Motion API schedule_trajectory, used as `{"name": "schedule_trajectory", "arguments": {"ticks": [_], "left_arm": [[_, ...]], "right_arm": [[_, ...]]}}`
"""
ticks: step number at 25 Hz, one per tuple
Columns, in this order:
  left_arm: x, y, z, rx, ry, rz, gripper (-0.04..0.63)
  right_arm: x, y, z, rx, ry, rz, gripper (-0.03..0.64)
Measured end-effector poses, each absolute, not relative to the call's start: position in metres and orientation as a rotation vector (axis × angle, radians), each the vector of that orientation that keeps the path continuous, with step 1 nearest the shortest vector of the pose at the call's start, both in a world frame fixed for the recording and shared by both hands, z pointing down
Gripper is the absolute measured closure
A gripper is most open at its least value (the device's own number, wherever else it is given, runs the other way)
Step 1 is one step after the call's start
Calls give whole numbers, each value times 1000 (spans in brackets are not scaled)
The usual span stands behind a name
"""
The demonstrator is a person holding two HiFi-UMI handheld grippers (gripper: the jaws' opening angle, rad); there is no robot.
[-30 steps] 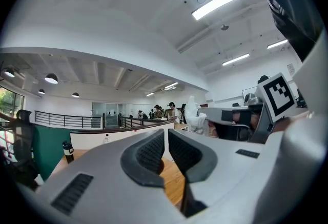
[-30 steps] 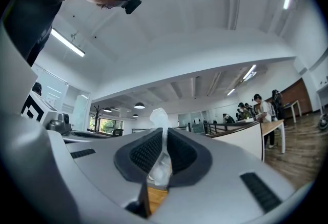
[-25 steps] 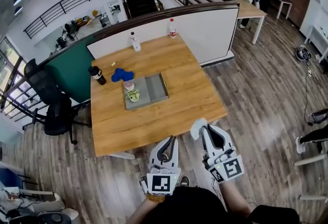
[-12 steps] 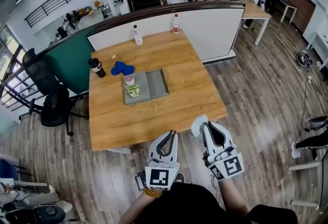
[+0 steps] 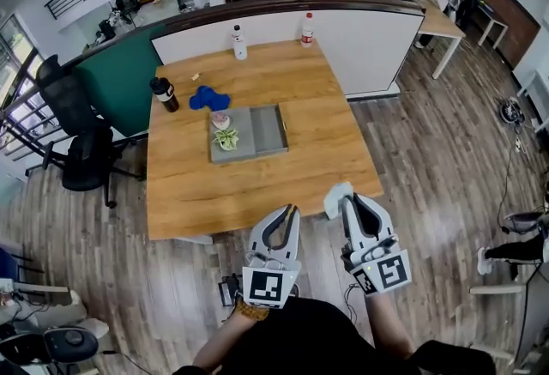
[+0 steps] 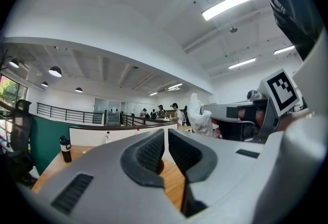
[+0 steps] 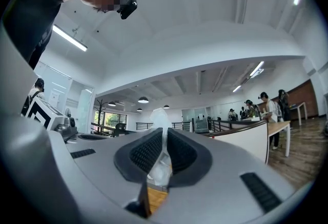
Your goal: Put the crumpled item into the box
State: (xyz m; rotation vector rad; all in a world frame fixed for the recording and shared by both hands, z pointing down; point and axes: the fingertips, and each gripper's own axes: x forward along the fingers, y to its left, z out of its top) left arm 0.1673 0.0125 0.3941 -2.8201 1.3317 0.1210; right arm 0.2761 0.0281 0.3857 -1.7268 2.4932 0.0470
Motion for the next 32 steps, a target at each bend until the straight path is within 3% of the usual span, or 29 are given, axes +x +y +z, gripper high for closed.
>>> {"name": "schedule_trajectory", "arguments": {"ticks": [32], "left_arm": [[99, -112, 373, -2820, 1396, 261, 554]], "right_arm": [[210, -91, 370, -1689, 2550, 59, 580]]}}
